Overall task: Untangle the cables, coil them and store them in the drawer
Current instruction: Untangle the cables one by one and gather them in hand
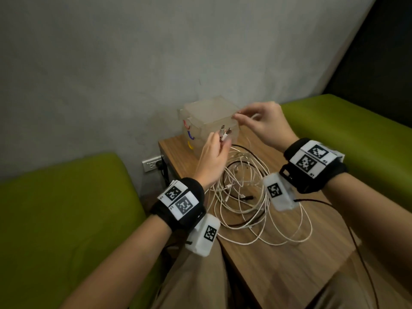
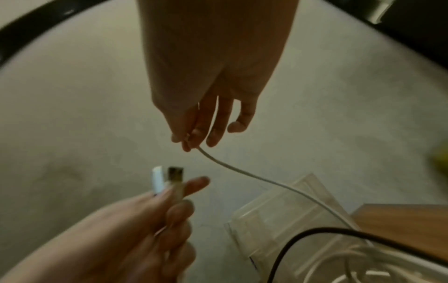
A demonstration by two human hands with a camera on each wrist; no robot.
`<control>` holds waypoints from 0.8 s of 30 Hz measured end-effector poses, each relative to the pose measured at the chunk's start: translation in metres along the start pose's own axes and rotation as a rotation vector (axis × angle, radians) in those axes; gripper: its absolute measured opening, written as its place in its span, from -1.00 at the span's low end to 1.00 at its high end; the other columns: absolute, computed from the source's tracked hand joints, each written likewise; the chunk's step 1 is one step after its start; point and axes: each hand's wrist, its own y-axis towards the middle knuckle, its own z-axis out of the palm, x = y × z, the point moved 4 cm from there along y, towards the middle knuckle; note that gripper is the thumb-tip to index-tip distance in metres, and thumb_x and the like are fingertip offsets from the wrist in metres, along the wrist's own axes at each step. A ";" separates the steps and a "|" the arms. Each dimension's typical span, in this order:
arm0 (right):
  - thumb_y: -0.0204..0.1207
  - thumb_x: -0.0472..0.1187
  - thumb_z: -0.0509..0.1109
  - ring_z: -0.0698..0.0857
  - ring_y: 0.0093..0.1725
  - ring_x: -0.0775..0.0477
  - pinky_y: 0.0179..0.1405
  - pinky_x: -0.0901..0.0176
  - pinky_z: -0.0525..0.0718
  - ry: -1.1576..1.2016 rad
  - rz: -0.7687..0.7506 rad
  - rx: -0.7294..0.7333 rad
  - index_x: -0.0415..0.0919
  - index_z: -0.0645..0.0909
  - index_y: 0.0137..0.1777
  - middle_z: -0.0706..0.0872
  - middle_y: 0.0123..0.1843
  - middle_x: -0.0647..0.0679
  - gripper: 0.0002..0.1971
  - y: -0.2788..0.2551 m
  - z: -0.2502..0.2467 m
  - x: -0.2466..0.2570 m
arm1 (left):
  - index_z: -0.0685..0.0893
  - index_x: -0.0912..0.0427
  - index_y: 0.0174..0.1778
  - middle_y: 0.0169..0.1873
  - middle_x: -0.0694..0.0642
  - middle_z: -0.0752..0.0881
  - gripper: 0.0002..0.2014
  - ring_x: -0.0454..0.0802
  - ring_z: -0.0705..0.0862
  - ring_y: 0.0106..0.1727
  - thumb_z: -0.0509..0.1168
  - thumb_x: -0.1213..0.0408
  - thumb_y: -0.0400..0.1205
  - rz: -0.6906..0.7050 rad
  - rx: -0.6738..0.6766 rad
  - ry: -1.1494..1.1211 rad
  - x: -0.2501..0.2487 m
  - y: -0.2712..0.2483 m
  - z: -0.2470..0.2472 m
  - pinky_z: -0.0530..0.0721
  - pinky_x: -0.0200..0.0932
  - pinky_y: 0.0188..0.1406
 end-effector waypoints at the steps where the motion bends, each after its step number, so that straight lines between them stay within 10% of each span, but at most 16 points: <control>1: 0.50 -0.17 0.42 0.76 -0.20 -0.07 -0.10 0.11 0.67 -0.005 -0.041 0.047 -0.29 0.77 -0.08 0.82 -0.18 -0.16 -0.81 0.000 0.007 0.009 | 0.48 0.28 0.24 0.07 0.22 0.54 -0.73 -0.14 0.50 -0.02 0.07 0.23 0.71 -0.013 -0.005 -0.020 -0.001 0.002 0.001 0.40 -0.38 -0.08; 6: 0.52 -0.19 0.40 0.78 -0.18 -0.01 -0.09 0.20 0.69 0.110 -0.017 0.093 -0.26 0.76 -0.04 0.82 -0.18 -0.14 -0.83 0.000 0.018 0.012 | 0.56 0.22 0.12 0.04 0.24 0.65 -0.79 0.04 0.62 0.06 0.12 0.19 0.70 -0.084 -0.178 -0.158 0.002 0.008 -0.002 0.56 -0.03 0.07; 10: 0.51 -0.21 0.41 0.79 -0.17 0.03 -0.04 0.04 0.74 0.139 -0.036 0.053 -0.22 0.73 0.05 0.81 -0.19 -0.05 -0.83 -0.006 0.016 0.007 | 0.55 0.20 -0.13 -0.34 -0.07 0.59 -0.81 -0.32 0.55 -0.32 0.09 0.25 0.71 -0.061 -0.276 -0.170 0.001 0.006 -0.007 0.49 -0.36 -0.27; 17: 0.46 -0.23 0.43 0.73 -0.31 -0.20 -0.26 -0.16 0.68 0.184 -0.041 -0.034 -0.06 0.34 -0.42 0.64 -0.42 -0.23 -0.66 -0.011 0.023 0.005 | 0.61 0.24 -0.03 -0.13 0.16 0.65 -0.78 -0.12 0.62 -0.10 0.08 0.23 0.69 0.032 -0.297 -0.130 -0.008 0.008 -0.008 0.55 -0.20 -0.08; 20: 0.43 -0.16 0.39 0.66 -0.35 -0.31 -0.29 -0.25 0.66 0.218 -0.037 -0.046 0.00 0.35 -0.35 0.66 -0.35 -0.30 -0.74 -0.009 0.025 0.007 | 0.50 0.15 -0.15 -0.34 -0.04 0.58 -0.80 -0.38 0.53 -0.36 0.02 0.26 0.73 -0.020 -0.211 -0.154 -0.009 0.005 -0.001 0.49 -0.32 -0.30; 24: 0.54 -0.20 0.37 0.70 -0.26 -0.15 -0.23 -0.07 0.70 0.261 -0.032 -0.079 -0.17 0.41 -0.11 0.66 -0.27 -0.10 -0.84 -0.015 0.028 0.006 | 0.49 0.21 0.00 -0.22 0.03 0.62 -0.79 -0.08 0.62 -0.18 -0.02 0.23 0.74 -0.047 -0.194 -0.179 -0.010 0.005 0.001 0.60 0.03 -0.09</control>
